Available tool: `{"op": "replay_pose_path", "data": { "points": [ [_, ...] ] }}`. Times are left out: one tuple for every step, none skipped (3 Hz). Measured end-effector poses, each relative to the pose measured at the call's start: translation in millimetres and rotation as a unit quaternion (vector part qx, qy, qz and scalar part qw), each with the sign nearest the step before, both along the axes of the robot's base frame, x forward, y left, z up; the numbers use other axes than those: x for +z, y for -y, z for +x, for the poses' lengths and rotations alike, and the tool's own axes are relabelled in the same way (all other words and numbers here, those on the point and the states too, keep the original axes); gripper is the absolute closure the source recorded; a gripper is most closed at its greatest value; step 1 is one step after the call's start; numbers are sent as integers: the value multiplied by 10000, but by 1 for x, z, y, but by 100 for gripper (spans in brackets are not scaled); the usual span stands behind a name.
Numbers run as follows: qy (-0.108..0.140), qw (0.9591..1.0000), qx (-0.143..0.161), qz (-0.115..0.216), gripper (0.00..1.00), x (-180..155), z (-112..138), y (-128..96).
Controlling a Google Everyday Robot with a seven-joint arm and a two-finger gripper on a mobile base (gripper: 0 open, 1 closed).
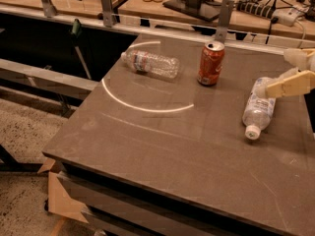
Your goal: Pick coke can
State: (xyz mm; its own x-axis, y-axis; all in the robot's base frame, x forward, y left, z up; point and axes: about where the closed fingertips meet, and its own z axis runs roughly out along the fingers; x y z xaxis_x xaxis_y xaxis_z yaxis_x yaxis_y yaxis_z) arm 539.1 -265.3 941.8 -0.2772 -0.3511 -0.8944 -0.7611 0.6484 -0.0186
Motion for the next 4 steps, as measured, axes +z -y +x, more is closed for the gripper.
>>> {"op": "replay_pose_path", "data": {
  "points": [
    [108, 9998, -154, 20, 0, 5, 8, 3],
    [140, 9998, -138, 53, 0, 3, 11, -2],
    [167, 9996, -204, 118, 0, -12, 32, -14],
    [298, 9994, -57, 138, 0, -26, 68, -38]
  ]
}}
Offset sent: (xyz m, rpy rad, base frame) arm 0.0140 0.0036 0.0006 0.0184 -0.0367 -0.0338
